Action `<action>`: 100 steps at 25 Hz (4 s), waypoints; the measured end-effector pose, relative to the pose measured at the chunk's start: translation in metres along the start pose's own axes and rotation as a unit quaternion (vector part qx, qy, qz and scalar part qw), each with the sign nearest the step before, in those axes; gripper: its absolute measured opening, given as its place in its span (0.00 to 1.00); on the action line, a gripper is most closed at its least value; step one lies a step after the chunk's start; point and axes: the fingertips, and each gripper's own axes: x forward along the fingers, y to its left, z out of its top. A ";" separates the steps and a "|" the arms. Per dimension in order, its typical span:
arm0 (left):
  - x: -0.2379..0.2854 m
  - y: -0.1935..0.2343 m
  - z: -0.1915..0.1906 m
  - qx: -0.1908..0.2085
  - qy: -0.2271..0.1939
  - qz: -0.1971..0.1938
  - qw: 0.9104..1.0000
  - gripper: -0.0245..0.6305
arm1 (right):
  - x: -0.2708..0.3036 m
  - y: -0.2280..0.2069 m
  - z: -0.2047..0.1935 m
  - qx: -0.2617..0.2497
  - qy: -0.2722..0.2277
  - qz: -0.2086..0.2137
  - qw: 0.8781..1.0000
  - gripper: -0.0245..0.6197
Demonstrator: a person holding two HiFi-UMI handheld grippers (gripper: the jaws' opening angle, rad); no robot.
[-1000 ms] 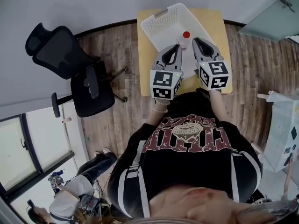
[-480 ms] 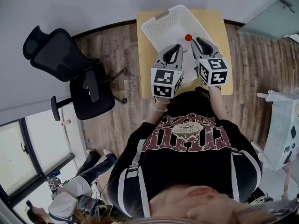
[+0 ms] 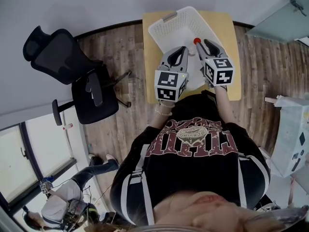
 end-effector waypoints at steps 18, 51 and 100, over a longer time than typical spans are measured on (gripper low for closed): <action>0.004 0.018 -0.004 -0.012 0.005 0.011 1.000 0.11 | 0.035 -0.007 -0.022 -0.015 0.069 0.000 0.998 0.28; -0.008 0.041 -0.014 -0.033 0.009 0.045 0.998 0.11 | 0.073 -0.014 -0.055 -0.050 0.140 -0.001 0.989 0.32; -0.014 -0.004 -0.006 -0.021 -0.005 0.019 1.000 0.11 | 0.000 0.002 0.016 -0.068 0.049 0.021 0.996 0.30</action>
